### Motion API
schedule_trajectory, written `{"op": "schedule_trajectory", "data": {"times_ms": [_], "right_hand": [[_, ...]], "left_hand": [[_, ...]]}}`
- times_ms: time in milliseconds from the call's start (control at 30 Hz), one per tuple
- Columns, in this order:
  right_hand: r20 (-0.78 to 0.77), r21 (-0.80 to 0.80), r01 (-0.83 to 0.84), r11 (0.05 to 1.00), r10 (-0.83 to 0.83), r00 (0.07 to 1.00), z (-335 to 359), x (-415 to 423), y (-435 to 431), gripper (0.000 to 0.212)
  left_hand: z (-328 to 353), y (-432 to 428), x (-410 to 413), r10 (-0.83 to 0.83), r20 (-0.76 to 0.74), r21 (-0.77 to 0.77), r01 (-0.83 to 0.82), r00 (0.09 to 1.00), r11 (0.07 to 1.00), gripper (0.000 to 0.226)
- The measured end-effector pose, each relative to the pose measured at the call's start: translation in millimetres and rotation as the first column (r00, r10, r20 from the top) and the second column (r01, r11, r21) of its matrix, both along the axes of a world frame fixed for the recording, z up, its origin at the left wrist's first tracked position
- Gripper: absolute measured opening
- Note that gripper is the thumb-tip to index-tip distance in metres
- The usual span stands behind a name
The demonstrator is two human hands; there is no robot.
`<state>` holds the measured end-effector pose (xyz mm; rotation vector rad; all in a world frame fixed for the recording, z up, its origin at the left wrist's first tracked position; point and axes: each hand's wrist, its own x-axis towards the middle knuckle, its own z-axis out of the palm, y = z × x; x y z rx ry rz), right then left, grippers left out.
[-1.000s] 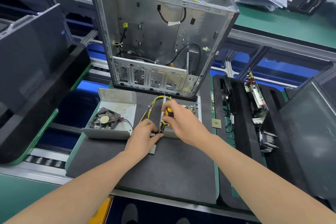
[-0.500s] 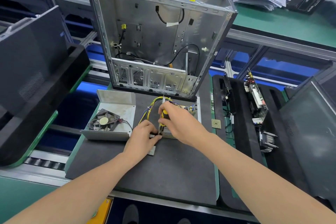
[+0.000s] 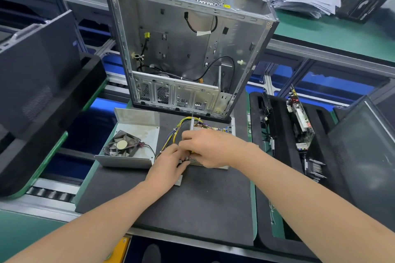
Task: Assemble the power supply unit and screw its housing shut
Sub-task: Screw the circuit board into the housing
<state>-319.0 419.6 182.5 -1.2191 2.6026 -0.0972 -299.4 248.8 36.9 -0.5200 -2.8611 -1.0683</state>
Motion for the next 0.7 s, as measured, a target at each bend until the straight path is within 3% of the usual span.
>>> {"op": "schedule_trajectory", "data": {"times_ms": [100,233,333,400,467,567,700], "right_hand": [[-0.042,0.018,0.041,0.999,-0.041,0.998,3,0,-11,0.011],[-0.083,0.012,0.326,0.945,-0.324,0.943,-5,6,-30,0.012],[-0.109,0.017,0.484,0.875,-0.480,0.871,-13,13,-41,0.013],[-0.066,0.008,0.487,0.873,-0.486,0.872,-11,14,-41,0.012],[0.029,-0.030,0.439,0.898,-0.439,0.898,-5,12,-34,0.009],[0.134,-0.044,0.311,0.949,-0.303,0.944,6,8,-18,0.009],[0.124,-0.009,0.203,0.979,-0.201,0.972,14,6,-1,0.013]], "left_hand": [[1,0,-4,-0.043,-0.016,-0.064,0.042,0.999,0.997,0.015],[3,0,-5,-0.081,0.018,-0.131,0.082,0.997,0.988,0.020],[8,2,-3,-0.054,0.072,-0.081,0.060,0.996,0.995,0.014],[11,3,1,0.006,0.128,-0.027,-0.003,0.992,1.000,0.007],[11,3,4,0.067,0.174,0.048,-0.077,0.983,0.996,0.026],[10,3,4,0.052,0.046,-0.006,-0.051,0.998,0.999,0.036],[12,0,-3,-0.027,-0.054,0.020,0.028,0.998,0.999,0.054]]}}
